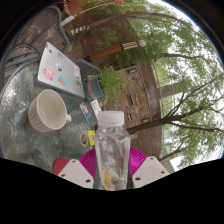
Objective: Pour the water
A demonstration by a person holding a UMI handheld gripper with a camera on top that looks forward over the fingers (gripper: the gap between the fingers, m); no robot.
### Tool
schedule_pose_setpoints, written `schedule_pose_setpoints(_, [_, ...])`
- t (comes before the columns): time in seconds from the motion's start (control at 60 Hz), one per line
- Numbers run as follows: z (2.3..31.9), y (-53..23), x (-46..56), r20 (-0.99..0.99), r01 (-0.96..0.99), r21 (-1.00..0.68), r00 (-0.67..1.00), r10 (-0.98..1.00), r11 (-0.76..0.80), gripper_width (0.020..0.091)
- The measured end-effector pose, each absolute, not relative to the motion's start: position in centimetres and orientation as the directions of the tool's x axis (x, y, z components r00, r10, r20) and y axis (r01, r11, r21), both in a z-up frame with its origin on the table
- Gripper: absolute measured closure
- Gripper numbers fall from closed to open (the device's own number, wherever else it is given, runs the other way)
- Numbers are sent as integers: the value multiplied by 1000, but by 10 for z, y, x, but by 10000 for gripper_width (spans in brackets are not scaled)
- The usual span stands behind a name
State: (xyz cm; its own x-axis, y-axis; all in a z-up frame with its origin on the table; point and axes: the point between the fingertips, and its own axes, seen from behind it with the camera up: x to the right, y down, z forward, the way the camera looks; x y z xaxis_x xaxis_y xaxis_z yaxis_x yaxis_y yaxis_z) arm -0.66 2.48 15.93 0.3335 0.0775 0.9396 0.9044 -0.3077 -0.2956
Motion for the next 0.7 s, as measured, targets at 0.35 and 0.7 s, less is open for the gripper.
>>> schedule_pose_setpoints(0.35, [152,41,-49,767,761,628,-572,289,-162,719])
schedule_pose_setpoints(0.7, [155,44,-60,723,741,666,-611,322,-90,716])
